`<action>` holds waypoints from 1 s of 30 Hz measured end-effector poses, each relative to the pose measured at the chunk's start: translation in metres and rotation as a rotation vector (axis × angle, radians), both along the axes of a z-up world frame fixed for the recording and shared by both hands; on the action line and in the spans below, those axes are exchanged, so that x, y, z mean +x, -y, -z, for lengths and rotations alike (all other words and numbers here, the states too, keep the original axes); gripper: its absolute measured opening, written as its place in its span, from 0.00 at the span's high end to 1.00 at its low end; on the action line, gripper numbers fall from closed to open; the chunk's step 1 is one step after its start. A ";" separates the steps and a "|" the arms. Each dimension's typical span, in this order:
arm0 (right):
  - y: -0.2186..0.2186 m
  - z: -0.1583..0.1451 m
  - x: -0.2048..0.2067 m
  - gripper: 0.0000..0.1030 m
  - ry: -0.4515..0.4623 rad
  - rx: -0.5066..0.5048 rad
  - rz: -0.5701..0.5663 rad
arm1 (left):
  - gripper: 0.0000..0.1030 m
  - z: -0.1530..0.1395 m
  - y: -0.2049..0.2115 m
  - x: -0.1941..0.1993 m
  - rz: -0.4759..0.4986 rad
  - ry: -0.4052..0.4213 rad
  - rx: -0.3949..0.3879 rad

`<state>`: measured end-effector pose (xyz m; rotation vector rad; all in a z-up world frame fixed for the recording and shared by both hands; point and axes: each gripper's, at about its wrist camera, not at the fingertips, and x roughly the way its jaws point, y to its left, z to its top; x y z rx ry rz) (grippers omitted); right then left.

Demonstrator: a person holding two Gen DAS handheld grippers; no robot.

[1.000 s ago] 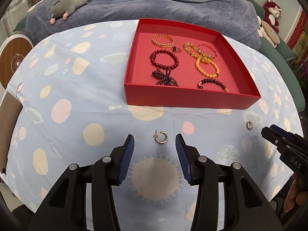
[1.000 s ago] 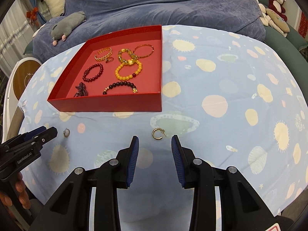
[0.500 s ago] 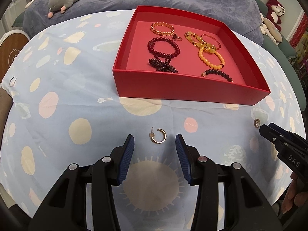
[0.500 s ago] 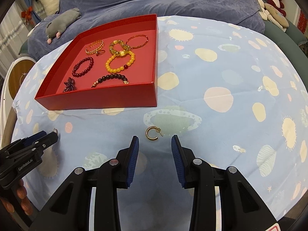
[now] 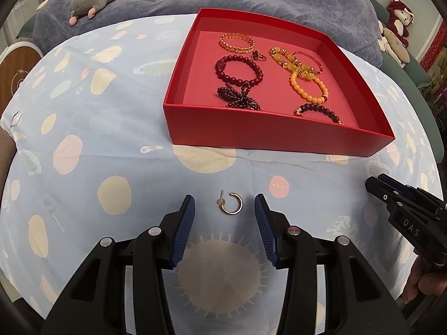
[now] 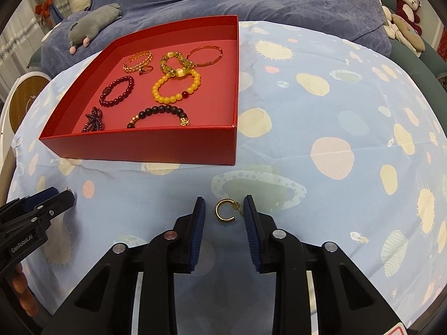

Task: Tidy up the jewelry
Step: 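Grasp one gold hoop earring with the left tool while the right tool grasps the other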

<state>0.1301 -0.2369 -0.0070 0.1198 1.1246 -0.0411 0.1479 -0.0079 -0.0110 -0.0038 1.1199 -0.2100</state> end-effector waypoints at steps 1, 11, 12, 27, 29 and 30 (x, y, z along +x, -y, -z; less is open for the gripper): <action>0.000 0.000 -0.001 0.82 0.000 0.003 0.000 | 0.59 0.000 0.000 0.000 0.001 0.000 0.000; 0.000 -0.001 -0.003 0.83 -0.006 0.031 0.004 | 0.81 -0.001 0.001 0.004 0.015 -0.006 -0.016; -0.001 -0.001 -0.003 0.83 -0.007 0.034 0.004 | 0.82 -0.001 0.001 0.004 0.017 -0.007 -0.015; -0.014 -0.027 -0.014 0.83 0.033 0.077 -0.017 | 0.83 -0.026 0.008 -0.003 0.036 0.018 -0.030; -0.017 -0.037 -0.015 0.83 0.052 0.081 -0.023 | 0.83 -0.035 0.010 -0.003 0.040 0.030 -0.030; -0.018 -0.042 -0.014 0.83 0.062 0.082 -0.026 | 0.83 -0.040 0.011 -0.003 0.042 0.037 -0.032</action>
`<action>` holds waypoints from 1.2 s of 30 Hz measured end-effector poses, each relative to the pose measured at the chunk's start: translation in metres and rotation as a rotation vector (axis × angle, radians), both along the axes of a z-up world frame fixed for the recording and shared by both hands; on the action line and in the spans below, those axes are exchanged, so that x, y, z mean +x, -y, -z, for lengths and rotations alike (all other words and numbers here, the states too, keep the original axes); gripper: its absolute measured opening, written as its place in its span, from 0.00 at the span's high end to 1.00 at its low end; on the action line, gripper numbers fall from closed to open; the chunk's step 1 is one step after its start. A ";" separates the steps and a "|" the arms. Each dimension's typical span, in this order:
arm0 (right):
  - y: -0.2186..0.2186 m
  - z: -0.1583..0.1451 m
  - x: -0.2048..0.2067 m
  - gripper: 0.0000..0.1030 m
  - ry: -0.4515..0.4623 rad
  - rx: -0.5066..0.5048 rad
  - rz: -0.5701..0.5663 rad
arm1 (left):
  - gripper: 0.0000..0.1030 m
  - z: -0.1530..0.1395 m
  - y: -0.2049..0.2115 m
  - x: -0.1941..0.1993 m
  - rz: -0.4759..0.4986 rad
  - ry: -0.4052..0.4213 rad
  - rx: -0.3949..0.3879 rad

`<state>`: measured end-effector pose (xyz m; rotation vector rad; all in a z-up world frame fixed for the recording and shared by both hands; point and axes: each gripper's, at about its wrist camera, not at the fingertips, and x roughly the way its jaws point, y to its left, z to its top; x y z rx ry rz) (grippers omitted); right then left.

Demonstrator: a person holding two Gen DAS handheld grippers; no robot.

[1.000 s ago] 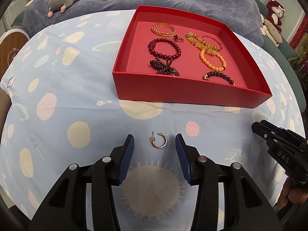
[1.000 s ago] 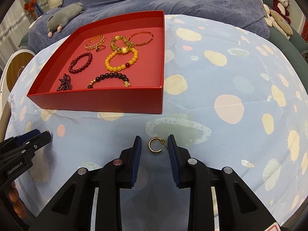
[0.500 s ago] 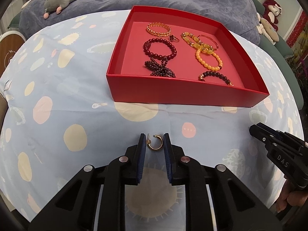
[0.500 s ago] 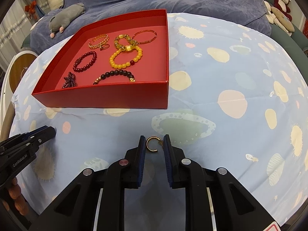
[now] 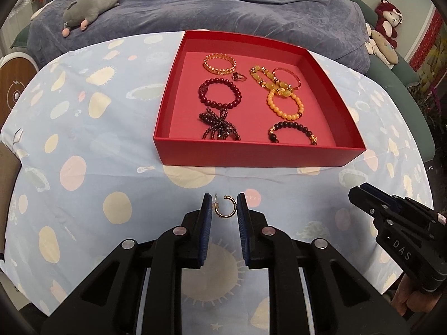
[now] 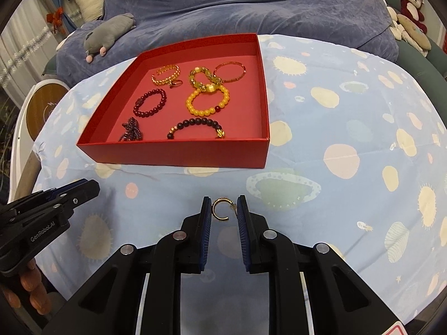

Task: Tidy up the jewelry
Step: 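Grasp one gold hoop earring with the left tool while the right tool grasps the other, then carry both hoop earrings into the red box and open both tools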

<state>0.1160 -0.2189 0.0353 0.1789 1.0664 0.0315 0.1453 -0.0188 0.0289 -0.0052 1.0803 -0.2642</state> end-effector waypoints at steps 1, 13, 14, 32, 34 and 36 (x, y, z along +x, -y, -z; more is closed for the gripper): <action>-0.001 -0.005 0.000 0.83 0.010 0.001 -0.003 | 0.83 -0.005 0.001 0.000 0.000 0.007 0.000; -0.004 -0.057 0.033 0.83 0.123 0.022 -0.021 | 0.83 -0.054 0.019 0.028 0.027 0.090 0.010; -0.004 -0.060 0.037 0.83 0.130 0.024 -0.021 | 0.83 -0.057 0.021 0.033 0.030 0.097 0.011; -0.008 -0.026 0.117 0.82 0.101 0.001 -0.034 | 0.83 -0.020 0.048 0.109 0.031 0.069 0.075; -0.010 -0.020 0.122 0.82 0.094 0.000 -0.036 | 0.83 -0.014 0.048 0.113 0.030 0.061 0.078; -0.011 -0.015 0.126 0.82 0.087 -0.001 -0.036 | 0.83 -0.009 0.048 0.117 0.028 0.054 0.081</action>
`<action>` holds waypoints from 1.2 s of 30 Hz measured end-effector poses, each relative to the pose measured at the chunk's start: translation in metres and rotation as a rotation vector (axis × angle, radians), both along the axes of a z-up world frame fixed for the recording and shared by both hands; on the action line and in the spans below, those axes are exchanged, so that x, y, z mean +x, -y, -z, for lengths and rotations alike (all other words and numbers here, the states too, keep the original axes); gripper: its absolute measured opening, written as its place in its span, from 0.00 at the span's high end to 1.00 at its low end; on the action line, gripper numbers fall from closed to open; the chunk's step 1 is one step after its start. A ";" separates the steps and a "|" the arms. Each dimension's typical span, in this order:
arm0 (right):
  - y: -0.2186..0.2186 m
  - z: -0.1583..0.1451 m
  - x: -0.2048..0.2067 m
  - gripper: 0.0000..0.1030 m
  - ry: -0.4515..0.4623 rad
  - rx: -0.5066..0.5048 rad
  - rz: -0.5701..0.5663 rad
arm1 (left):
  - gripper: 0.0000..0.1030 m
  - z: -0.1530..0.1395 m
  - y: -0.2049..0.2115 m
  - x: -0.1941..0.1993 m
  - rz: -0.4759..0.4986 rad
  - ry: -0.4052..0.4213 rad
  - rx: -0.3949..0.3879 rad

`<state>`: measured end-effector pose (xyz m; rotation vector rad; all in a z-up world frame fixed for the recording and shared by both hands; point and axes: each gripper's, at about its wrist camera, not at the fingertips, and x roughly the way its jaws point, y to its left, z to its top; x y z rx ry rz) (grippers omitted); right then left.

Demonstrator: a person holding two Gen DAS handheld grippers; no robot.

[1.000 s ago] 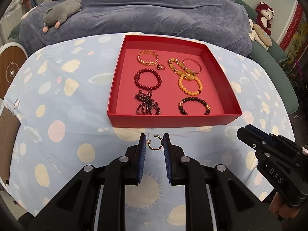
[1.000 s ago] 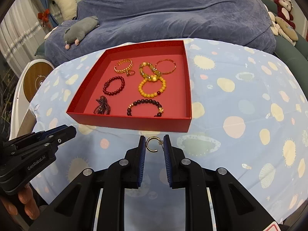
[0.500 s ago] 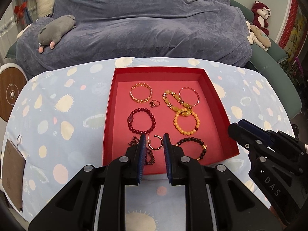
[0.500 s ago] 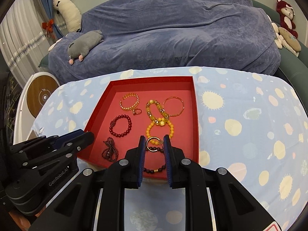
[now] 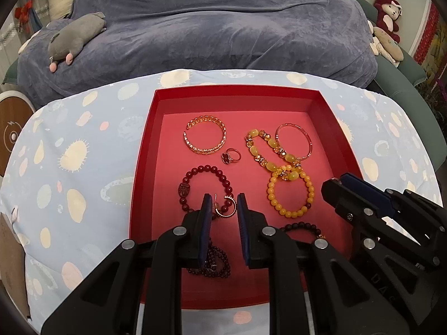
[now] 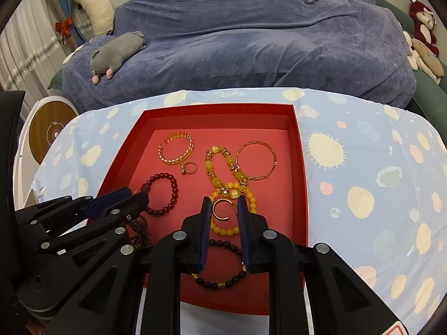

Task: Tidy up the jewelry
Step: 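Carry both hoop earrings into the red box and open both tools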

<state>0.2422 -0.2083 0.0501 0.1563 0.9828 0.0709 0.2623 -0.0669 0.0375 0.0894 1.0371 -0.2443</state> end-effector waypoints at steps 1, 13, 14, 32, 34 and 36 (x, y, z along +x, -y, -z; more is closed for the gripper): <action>0.000 0.002 0.002 0.82 -0.002 0.001 0.000 | 0.83 0.002 0.000 0.002 -0.002 -0.003 0.001; 0.001 0.019 0.016 0.83 -0.026 -0.005 -0.002 | 0.83 0.020 -0.002 0.016 -0.016 -0.022 0.011; 0.001 0.020 0.017 0.82 -0.028 -0.006 -0.003 | 0.83 0.021 -0.002 0.017 -0.017 -0.024 0.011; -0.001 0.017 0.014 0.74 -0.010 -0.017 0.010 | 0.64 0.019 0.001 0.016 -0.018 0.002 0.034; -0.002 0.012 0.011 0.74 -0.004 -0.019 0.009 | 0.64 0.015 0.000 0.014 -0.020 0.007 0.037; -0.002 0.009 0.007 0.74 -0.001 -0.021 0.011 | 0.64 0.012 -0.001 0.011 -0.021 0.009 0.033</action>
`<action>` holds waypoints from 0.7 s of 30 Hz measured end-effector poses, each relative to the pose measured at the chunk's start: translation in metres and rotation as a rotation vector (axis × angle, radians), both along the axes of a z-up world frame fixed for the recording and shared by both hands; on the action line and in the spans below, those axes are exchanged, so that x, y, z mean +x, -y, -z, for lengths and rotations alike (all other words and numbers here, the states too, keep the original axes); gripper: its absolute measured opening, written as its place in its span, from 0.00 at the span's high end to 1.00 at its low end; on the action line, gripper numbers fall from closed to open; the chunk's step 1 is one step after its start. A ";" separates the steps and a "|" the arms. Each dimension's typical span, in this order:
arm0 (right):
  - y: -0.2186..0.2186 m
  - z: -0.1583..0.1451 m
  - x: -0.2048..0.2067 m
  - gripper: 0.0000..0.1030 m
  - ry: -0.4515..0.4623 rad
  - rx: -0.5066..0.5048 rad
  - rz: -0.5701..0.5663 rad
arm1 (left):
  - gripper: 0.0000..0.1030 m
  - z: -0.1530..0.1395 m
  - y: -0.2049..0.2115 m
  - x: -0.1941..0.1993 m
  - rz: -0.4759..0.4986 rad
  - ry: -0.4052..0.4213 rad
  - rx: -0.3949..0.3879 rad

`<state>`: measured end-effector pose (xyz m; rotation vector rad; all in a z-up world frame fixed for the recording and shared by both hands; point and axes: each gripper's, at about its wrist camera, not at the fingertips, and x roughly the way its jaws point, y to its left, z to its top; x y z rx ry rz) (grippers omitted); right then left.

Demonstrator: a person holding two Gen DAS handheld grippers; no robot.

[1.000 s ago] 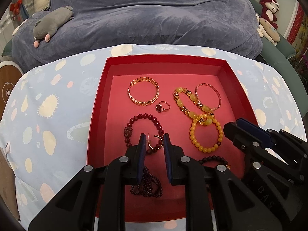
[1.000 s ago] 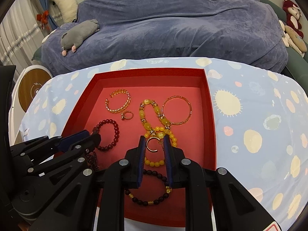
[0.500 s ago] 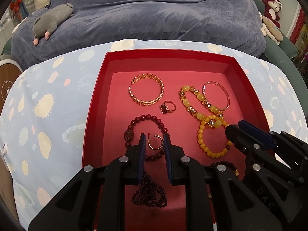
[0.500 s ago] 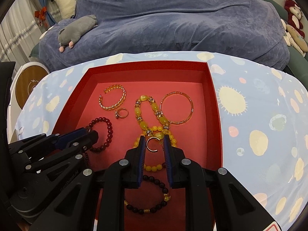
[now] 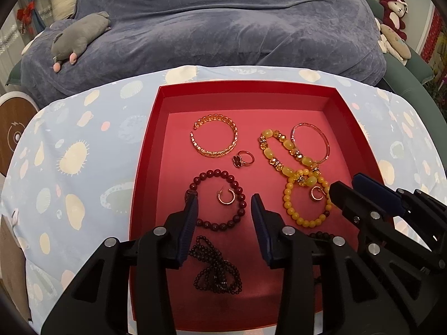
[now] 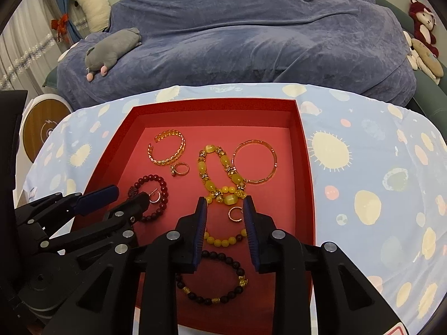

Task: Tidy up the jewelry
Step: 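Carry both hoop earrings into the red box and open both tools, then withdraw both open tools back out of the red box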

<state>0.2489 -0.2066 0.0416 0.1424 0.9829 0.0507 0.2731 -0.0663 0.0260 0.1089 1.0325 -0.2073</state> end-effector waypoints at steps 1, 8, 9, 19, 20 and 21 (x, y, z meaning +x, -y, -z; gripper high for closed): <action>0.000 -0.002 -0.002 0.74 0.000 0.001 0.003 | 0.64 -0.002 0.000 -0.002 -0.001 0.003 0.000; 0.001 -0.016 -0.025 0.73 0.006 0.004 0.018 | 0.64 -0.020 0.000 -0.022 0.006 0.024 -0.004; 0.001 -0.018 -0.029 0.73 0.009 0.005 0.019 | 0.64 -0.022 -0.001 -0.026 0.005 0.024 -0.004; -0.006 -0.038 -0.066 0.73 0.032 0.008 0.023 | 0.64 -0.038 -0.009 -0.063 -0.004 0.032 -0.015; -0.006 -0.040 -0.069 0.73 0.032 0.007 0.023 | 0.64 -0.040 -0.010 -0.066 -0.006 0.032 -0.017; -0.008 -0.041 -0.073 0.73 0.033 0.007 0.024 | 0.64 -0.041 -0.011 -0.069 -0.008 0.033 -0.015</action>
